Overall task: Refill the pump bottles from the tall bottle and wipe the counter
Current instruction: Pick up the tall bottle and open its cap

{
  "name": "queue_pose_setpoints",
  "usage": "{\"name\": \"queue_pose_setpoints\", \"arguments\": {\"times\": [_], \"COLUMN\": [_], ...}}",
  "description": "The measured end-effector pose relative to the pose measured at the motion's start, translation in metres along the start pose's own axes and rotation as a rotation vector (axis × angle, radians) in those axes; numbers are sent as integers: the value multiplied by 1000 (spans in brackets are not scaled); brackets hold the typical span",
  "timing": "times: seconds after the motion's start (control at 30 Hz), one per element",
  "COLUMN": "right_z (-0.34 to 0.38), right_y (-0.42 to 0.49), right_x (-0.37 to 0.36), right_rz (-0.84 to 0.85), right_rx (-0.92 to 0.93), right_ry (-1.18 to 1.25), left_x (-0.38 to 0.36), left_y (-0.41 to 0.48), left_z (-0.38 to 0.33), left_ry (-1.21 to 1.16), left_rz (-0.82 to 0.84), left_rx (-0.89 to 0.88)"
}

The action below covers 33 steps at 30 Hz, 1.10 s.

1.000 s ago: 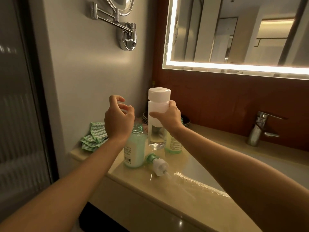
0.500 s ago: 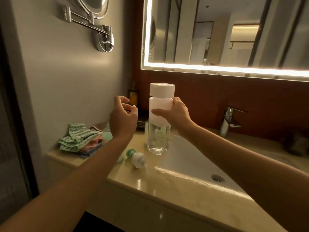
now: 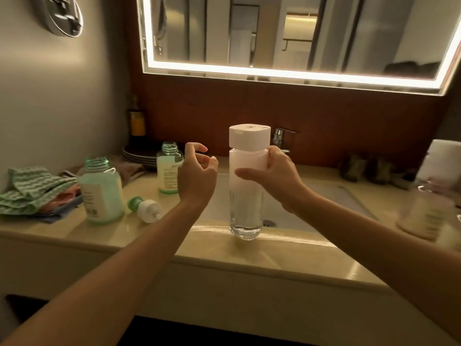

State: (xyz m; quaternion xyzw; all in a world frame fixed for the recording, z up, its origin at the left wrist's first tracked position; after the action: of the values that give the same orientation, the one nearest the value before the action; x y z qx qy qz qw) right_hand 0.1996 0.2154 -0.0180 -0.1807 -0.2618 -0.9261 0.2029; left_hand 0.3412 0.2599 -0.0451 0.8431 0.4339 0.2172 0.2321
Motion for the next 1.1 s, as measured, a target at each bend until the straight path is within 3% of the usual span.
{"name": "queue_pose_setpoints", "arguments": {"times": [0.4, 0.6, 0.7, 0.83, 0.97, 1.1], "right_z": [-20, -16, -5, 18, 36, 41], "right_y": [-25, -24, -25, -8, 10, 15], "right_x": [12, 15, 28, 48, 54, 56], "right_rz": [-11, 87, 10, -118, 46, 131], "right_rx": [-29, -41, 9, 94, 93, 99], "right_ry": [70, 128, 186, -42, -239, -294], "left_x": [-16, -18, -20, -22, -32, -38], "left_y": [-21, -24, -25, -36, -45, -47], "left_z": [5, 8, 10, 1, -9, -15], "left_ry": [-70, -113, -165, -213, -206, -89], "left_rz": [155, 221, 228, 370, 462, 446], "left_rx": [-22, -20, -44, -96, -111, -127]}}
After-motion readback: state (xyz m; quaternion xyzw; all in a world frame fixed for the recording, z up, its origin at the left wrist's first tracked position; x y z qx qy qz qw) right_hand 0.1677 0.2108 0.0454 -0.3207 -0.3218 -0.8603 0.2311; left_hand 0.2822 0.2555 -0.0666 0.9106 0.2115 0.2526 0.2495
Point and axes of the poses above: each hand's wrist, its own y-axis towards the middle knuckle, its own x-axis out of the back of the hand, z = x × y, the point moved 1 cm from there along y, towards the middle knuckle, and after that the axes turned 5 degrees about z, right-handed, at the moved point
